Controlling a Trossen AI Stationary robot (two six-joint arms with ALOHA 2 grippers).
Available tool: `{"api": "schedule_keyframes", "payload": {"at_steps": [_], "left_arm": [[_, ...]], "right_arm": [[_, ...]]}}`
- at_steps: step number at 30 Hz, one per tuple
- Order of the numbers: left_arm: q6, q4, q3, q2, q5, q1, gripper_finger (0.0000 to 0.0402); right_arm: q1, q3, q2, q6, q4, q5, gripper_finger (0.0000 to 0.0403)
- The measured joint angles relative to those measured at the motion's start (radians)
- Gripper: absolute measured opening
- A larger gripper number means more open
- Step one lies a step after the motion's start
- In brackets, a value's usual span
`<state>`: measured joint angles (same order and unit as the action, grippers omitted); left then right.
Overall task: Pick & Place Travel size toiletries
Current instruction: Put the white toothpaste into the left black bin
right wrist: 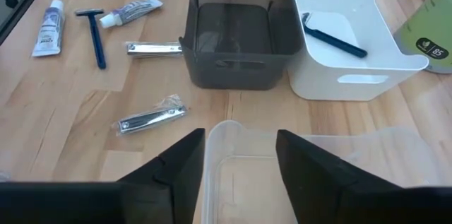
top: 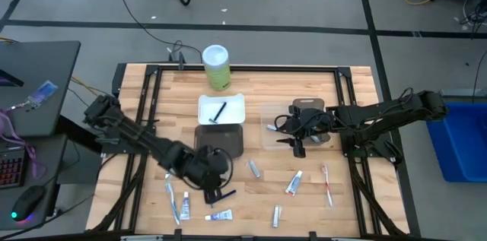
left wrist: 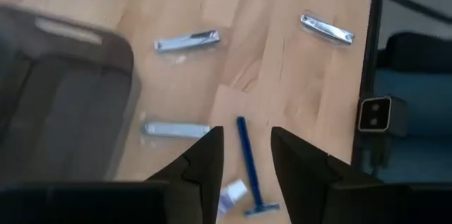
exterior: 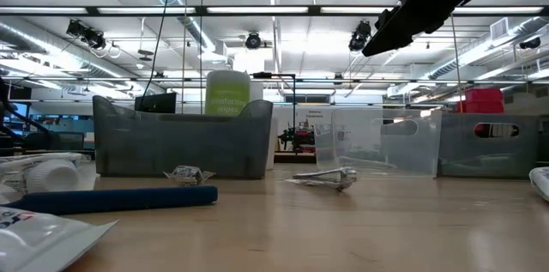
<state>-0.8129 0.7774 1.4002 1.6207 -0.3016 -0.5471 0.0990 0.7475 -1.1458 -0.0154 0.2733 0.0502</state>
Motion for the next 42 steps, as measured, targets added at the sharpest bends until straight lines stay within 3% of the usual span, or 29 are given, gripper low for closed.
{"api": "schedule_keyframes", "payload": {"at_steps": [4, 6, 10, 13, 18, 23, 28, 33, 42], "left_arm": [[-0.192, 0.054, 0.0, 0.0, -0.057, -0.051, 0.0126], [-0.214, 0.068, 0.0, 0.0, -0.081, -0.072, 0.0126], [-0.128, 0.069, 0.0, 0.0, -0.128, -0.1, 0.0126], [-0.038, 0.069, 0.0, 0.0, -0.171, -0.107, 0.0126], [0.05, 0.069, 0.0, 0.0, -0.301, -0.099, 0.0126], [0.101, 0.036, -0.014, 0.0, -0.335, -0.085, 0.0126], [0.146, -0.201, -0.137, 0.001, -0.297, -0.067, 0.0126], [0.31, -0.442, -0.247, 0.002, -0.225, -0.064, 0.0126], [0.5, -0.507, -0.261, 0.001, -0.137, -0.036, 0.0126]], "right_arm": [[0.0, 0.0, 0.0, 0.0, 0.011, 0.0, 0.0179], [0.0, 0.0, 0.0, 0.0, 0.019, 0.0, 0.0177], [0.014, 0.0, 0.0, -0.01, 0.02, -0.004, 0.0169], [0.066, 0.0, 0.0, -0.012, -0.027, -0.101, 0.0158], [0.186, 0.0, 0.0, -0.069, -0.238, -0.272, 0.0141], [0.267, 0.0, -0.005, -0.081, -0.404, -0.289, 0.0144], [0.341, 0.0, -0.019, -0.088, -0.508, -0.273, 0.0163], [0.394, 0.0, -0.061, -0.074, -0.595, -0.202, 0.0176], [0.444, 0.039, -0.159, -0.05, -0.671, -0.2, 0.017]]}}
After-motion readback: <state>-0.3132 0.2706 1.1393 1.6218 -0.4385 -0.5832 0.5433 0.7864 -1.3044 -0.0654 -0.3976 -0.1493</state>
